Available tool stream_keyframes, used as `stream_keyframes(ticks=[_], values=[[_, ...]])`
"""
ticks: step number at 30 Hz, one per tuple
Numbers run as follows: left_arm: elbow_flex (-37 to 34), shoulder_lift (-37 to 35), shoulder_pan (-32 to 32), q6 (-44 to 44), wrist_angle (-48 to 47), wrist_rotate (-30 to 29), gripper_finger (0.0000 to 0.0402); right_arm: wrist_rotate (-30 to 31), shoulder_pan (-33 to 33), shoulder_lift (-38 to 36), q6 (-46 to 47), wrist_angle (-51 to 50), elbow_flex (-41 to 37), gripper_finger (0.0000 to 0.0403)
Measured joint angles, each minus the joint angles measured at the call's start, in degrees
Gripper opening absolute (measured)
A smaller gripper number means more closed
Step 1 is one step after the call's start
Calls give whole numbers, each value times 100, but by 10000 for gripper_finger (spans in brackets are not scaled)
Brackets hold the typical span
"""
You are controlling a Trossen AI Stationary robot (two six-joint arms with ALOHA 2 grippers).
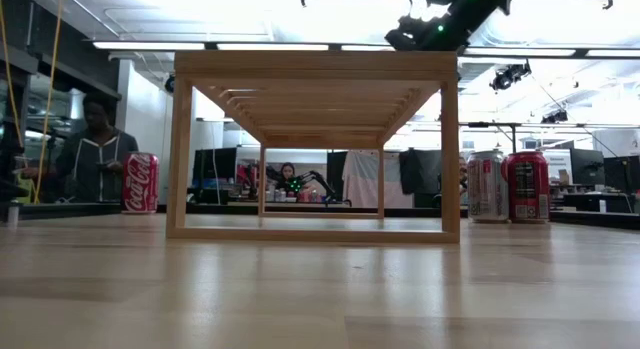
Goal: Place canned beverage on shelf
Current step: Put the green soda can on the shelf aligned with the other green soda cans
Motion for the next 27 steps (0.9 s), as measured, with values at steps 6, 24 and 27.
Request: stream_keyframes(ticks=[6, 24, 27], values=[[0, 19, 0, 7, -213, 2, 2, -294, -176, 234, -42, 648, 2, 4], [0, 18, 0, 5, -448, 0, 3, -485, -236, 657, -162, 1718, 3, 0], [0, 18, 0, 11, -448, -28, 3, -486, -236, 657, -216, 1822, 4, 0]])
